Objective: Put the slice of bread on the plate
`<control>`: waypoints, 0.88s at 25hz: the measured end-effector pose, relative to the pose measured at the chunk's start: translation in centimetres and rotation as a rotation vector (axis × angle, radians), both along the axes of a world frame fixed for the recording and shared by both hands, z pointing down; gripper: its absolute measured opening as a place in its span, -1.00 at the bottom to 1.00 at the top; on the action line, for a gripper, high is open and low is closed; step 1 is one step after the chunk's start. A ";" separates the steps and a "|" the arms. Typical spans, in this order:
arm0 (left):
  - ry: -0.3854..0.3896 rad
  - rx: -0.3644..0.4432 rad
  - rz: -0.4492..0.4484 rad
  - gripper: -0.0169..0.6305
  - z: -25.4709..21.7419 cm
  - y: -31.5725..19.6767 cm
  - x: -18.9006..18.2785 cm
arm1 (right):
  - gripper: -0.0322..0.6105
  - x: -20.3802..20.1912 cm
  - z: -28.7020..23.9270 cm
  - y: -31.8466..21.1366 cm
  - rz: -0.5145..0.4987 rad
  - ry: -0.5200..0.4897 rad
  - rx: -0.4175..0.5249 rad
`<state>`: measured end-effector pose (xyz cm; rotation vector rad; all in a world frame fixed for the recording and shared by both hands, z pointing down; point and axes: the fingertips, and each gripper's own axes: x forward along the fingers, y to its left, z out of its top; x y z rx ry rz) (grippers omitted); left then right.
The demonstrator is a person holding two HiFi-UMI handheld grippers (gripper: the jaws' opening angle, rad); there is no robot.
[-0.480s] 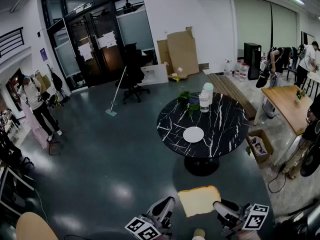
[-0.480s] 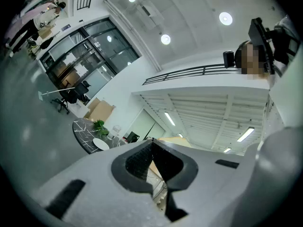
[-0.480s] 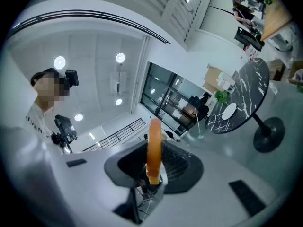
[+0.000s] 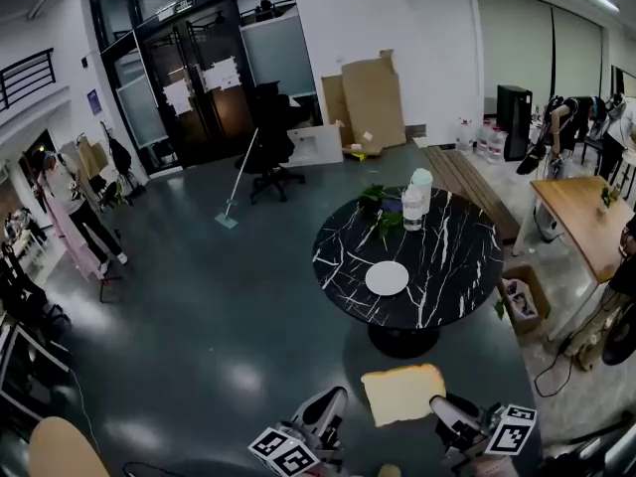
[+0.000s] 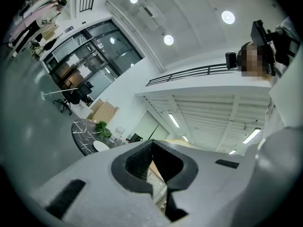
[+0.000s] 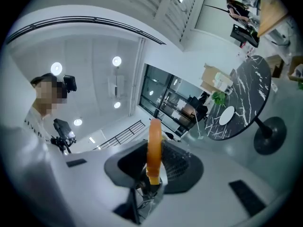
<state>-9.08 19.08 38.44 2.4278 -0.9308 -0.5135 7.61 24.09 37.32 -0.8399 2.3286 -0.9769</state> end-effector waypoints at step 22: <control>0.000 -0.034 0.089 -0.92 2.3 -10.2 4.9 | -0.63 3.9 1.8 -9.1 0.083 -0.010 -0.060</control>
